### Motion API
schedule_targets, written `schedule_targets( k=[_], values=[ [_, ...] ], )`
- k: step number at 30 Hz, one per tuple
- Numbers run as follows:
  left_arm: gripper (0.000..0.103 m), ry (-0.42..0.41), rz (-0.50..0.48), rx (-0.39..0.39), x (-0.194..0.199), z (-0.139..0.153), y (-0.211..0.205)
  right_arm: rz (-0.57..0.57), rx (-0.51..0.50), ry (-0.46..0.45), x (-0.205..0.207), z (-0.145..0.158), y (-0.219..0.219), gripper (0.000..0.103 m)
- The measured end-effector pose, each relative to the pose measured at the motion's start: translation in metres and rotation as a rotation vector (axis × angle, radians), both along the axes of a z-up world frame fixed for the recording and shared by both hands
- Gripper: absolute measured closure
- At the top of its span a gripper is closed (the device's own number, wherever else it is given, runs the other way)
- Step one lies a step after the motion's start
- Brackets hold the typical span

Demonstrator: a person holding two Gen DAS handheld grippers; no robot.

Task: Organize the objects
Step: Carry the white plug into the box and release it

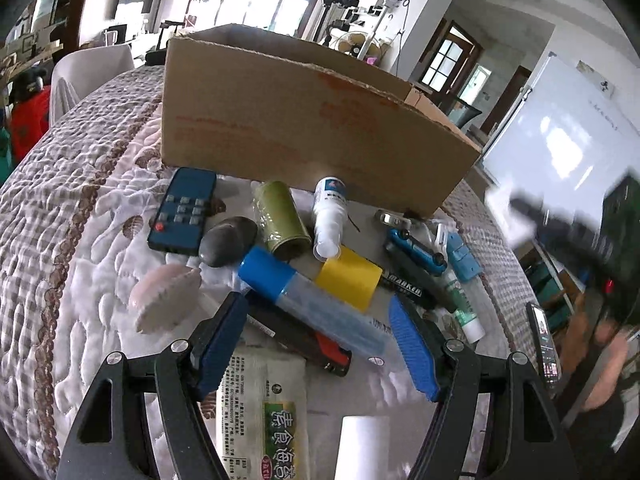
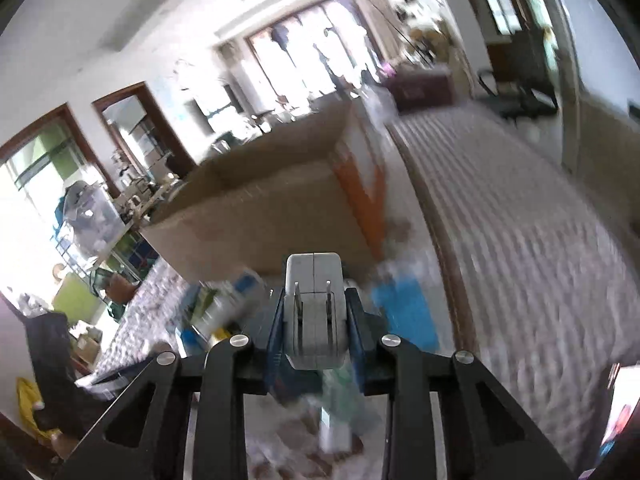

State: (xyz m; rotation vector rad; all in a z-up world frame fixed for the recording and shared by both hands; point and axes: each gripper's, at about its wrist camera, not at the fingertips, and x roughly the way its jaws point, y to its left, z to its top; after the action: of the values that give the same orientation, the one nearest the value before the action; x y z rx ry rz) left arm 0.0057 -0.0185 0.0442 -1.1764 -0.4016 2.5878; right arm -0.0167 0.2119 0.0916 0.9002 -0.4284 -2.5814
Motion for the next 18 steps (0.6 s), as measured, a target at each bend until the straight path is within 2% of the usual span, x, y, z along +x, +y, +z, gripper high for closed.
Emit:
schedule_targets(
  k=[3,7,13,18],
  values=[
    [0.030,0.001,0.019,-0.004,0.001,-0.002,-0.003,0.014,0.059,0.048,-0.033,0.034,-0.024,0.000],
    [0.030,-0.014,0.029,-0.021,-0.002,-0.006,-0.004,-0.005,0.172,0.061,-0.085,0.054,-0.058,0.000],
    [0.030,-0.021,0.059,-0.038,-0.005,-0.011,-0.007,-0.059,0.306,-0.031,-0.155,0.031,-0.092,0.000],
    [0.030,-0.021,0.048,-0.038,-0.006,-0.011,-0.006,-0.080,0.374,-0.084,-0.177,0.009,-0.097,0.000]
  ],
)
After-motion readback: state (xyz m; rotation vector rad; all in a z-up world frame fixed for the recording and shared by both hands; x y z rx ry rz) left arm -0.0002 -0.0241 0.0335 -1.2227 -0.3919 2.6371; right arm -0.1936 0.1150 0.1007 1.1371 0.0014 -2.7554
